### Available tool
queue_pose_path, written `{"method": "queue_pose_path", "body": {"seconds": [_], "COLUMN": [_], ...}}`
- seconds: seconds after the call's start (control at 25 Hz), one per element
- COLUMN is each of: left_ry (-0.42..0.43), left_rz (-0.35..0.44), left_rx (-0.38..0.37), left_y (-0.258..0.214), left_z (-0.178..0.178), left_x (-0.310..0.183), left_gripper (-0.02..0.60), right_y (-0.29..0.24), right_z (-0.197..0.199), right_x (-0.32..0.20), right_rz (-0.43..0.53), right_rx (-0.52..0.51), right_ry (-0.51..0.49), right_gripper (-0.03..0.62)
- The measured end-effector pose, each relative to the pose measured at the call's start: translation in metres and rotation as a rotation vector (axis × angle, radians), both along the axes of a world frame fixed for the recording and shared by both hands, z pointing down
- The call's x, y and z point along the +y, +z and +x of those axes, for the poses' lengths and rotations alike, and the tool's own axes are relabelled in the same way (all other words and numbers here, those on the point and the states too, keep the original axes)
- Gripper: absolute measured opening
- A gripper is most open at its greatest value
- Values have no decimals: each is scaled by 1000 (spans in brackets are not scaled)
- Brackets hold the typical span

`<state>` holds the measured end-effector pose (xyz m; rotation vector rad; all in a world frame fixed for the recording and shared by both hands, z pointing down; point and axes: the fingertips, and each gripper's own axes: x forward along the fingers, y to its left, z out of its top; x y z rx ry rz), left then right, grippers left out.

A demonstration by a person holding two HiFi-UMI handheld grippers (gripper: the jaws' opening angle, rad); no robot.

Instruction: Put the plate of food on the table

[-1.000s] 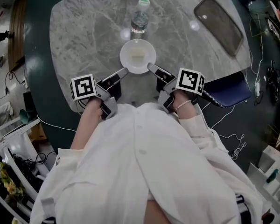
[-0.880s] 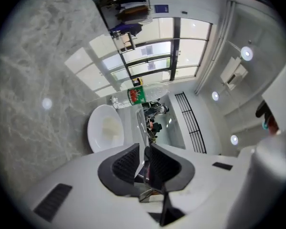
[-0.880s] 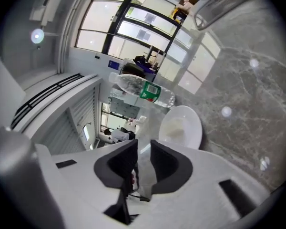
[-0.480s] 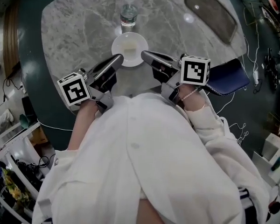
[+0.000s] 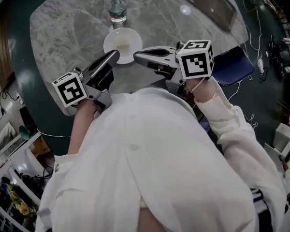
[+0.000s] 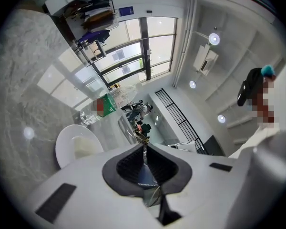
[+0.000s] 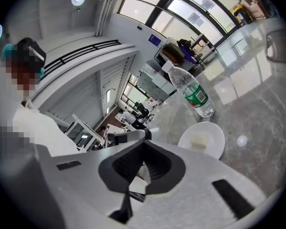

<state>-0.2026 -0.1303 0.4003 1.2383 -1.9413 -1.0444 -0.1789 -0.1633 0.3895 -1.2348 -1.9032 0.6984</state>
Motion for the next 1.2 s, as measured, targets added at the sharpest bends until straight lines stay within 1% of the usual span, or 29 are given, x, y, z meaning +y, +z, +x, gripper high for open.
{"method": "queue_pose_path", "body": {"seconds": [0.16,0.4,0.6,0.72,0.8,0.92,1.08,1.2], "left_ry": [28,39,3,7,16,17,32,34], "left_rz": [-9,-61,-71,-74,-79,-70,-80,-63], "left_rx": [4,-7,-19,-17,-17,-15,-7,-7], "left_y": [1,1,3,6,7,7,9,12], "left_z": [0,1,-1,-1,0,-1,0,1], "left_x": [-8,-8,-3,-3,-3,-3,-6,-9], "left_gripper": [29,29,29,29,29,29,29,29], "right_y": [3,8,14,16,17,18,18,19], "right_z": [5,6,4,-4,-6,-7,-8,-6], "right_x": [1,2,3,-5,-8,-9,-10,-11], "right_rz": [-2,-9,-28,-42,-51,-52,-46,-54], "right_rx": [16,32,53,60,68,61,42,45], "right_ry": [-30,-21,28,102,130,148,151,149], "right_gripper": [3,2,2,2,2,2,2,2]}}
